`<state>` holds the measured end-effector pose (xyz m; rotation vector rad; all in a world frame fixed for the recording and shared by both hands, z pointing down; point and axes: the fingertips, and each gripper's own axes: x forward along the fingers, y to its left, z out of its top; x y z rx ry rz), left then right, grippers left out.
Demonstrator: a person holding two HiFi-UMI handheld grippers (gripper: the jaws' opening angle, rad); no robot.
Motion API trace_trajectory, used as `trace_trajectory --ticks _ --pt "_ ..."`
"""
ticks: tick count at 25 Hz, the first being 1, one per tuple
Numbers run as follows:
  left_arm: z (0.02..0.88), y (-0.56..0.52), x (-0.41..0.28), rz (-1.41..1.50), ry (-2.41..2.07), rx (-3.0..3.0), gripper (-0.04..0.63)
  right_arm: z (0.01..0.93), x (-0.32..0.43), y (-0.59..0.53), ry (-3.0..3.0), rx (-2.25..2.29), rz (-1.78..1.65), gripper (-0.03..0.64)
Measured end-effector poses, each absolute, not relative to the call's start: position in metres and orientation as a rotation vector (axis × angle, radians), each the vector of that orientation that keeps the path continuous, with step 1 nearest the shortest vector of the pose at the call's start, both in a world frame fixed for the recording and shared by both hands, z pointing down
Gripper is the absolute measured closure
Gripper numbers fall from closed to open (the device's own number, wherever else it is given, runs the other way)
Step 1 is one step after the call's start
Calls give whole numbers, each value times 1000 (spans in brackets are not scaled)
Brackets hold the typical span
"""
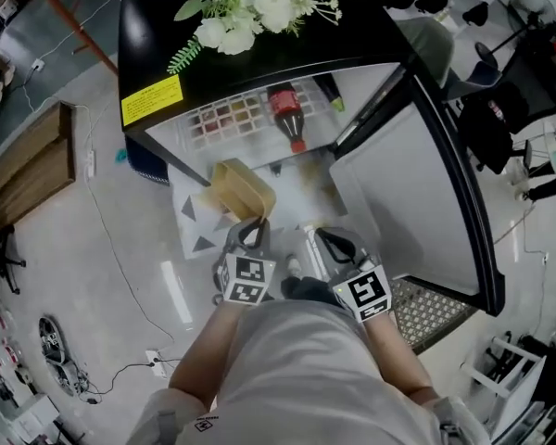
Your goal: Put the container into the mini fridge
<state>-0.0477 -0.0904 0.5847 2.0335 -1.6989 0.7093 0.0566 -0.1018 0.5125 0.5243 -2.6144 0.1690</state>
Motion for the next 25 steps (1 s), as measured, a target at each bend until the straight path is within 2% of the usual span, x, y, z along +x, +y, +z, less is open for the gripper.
trace_trajectory --ticks 11,25 --pt "612 -145 -63 780 -1684 2010 569 515 75 -112 -2513 794 223 613" --pt "624 -199 -65 705 -1691 1971 569 519 104 -105 -2407 992 263 614"
